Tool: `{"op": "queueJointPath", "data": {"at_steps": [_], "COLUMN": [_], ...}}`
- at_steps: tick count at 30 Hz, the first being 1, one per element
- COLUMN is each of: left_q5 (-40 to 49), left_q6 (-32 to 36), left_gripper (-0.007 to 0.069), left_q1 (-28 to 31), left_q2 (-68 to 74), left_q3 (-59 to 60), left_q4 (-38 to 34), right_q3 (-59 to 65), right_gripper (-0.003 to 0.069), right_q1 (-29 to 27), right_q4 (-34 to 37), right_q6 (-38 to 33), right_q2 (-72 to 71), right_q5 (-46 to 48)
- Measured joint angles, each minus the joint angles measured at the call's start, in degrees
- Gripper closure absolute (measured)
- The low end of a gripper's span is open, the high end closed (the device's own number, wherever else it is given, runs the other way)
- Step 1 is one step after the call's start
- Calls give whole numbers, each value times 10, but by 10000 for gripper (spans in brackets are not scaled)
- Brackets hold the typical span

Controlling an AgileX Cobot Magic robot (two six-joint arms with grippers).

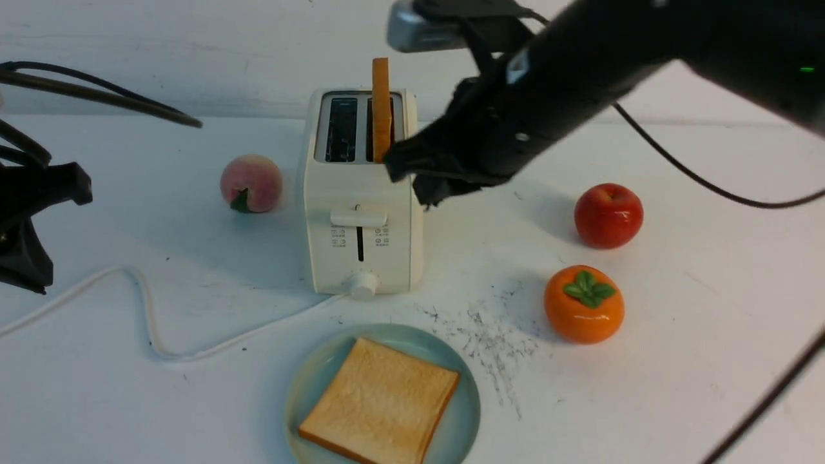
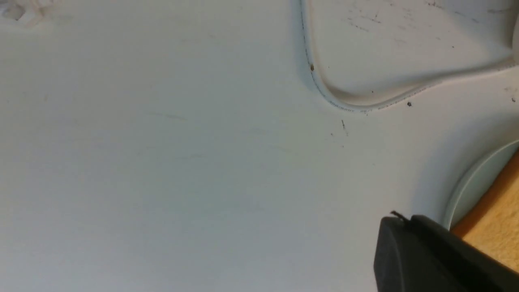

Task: Take toasted bread from bread machine on white table place on plate.
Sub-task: 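Grasp the toast slice in the toaster and pull it up out of the slot with the right gripper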

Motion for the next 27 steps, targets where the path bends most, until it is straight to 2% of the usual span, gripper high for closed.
{"op": "queueJointPath", "data": {"at_steps": [1, 3, 8, 10, 15, 24, 27], "left_q5": [-1, -1, -7, -9, -10, -10, -10], "left_q6": [2, 15, 21, 21, 21, 21, 21], "left_gripper": [638, 638, 638, 638, 638, 638, 638], "left_q1": [0, 0, 0, 0, 0, 0, 0], "left_q2": [0, 0, 0, 0, 0, 0, 0], "left_q3": [0, 0, 0, 0, 0, 0, 0], "left_q4": [0, -4, -9, -9, -9, -12, -13], "right_q3": [-19, -92, -176, -186, -189, -190, -191], "right_gripper": [543, 424, 228, 170, 120, 120, 148], "right_q1": [2, 5, 5, 5, 3, -30, -37], "right_q4": [-13, -53, -91, -96, -98, -112, -113], "right_q6": [14, 68, 109, 113, 114, 146, 158], "right_q2": [14, 70, 131, 143, 174, 202, 207], "right_q5": [0, -4, -36, -59, -114, -153, -164]}}
